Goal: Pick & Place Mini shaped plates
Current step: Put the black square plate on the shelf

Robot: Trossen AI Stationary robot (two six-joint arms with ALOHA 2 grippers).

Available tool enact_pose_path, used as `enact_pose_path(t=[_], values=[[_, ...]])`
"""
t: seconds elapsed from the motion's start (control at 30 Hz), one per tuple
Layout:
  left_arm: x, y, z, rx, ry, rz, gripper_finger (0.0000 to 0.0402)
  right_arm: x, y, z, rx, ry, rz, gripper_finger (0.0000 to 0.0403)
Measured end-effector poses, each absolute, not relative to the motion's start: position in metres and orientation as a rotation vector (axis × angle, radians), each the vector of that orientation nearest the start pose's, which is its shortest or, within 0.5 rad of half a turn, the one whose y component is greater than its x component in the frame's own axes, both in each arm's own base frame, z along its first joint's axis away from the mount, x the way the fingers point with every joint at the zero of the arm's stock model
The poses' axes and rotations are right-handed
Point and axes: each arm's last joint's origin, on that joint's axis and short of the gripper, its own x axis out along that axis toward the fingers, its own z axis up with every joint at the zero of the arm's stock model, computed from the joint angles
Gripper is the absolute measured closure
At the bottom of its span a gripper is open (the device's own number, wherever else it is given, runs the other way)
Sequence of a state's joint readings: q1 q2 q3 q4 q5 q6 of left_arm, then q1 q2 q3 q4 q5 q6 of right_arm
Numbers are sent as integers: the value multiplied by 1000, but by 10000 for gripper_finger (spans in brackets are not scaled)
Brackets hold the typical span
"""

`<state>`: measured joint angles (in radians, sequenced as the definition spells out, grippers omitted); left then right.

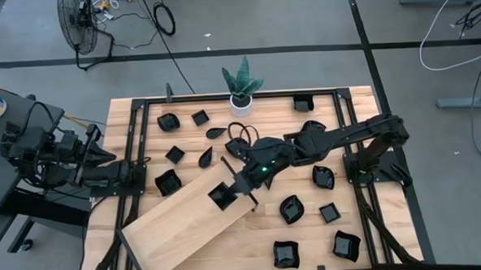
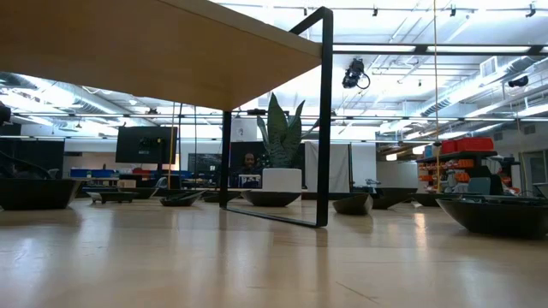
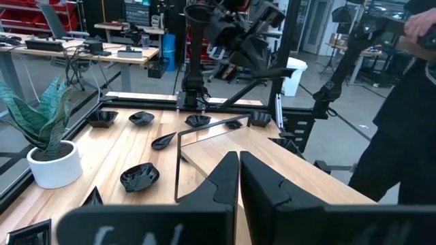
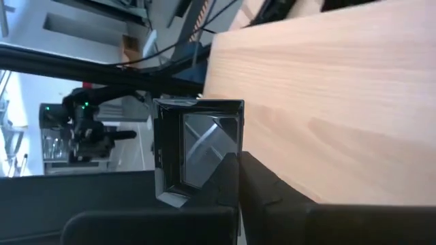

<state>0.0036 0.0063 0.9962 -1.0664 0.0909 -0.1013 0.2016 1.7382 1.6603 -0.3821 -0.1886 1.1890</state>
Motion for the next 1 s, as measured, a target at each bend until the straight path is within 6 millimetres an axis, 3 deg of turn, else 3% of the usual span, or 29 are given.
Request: enact_pose_path(t=[0.3,0.57,0.77,1.0], values=[[-63,-3,335,-105,81,-83,383,420,98,357,1172,639,42,403],[-63,-3,335,-105,81,-84,383,436,104,333,1206,692,-6,403],[-63,-3,335,-105,81,-84,383,444,107,317,1228,710,-52,403],[-63,-3,336,-105,81,-83,383,443,112,317,1200,703,-56,403]])
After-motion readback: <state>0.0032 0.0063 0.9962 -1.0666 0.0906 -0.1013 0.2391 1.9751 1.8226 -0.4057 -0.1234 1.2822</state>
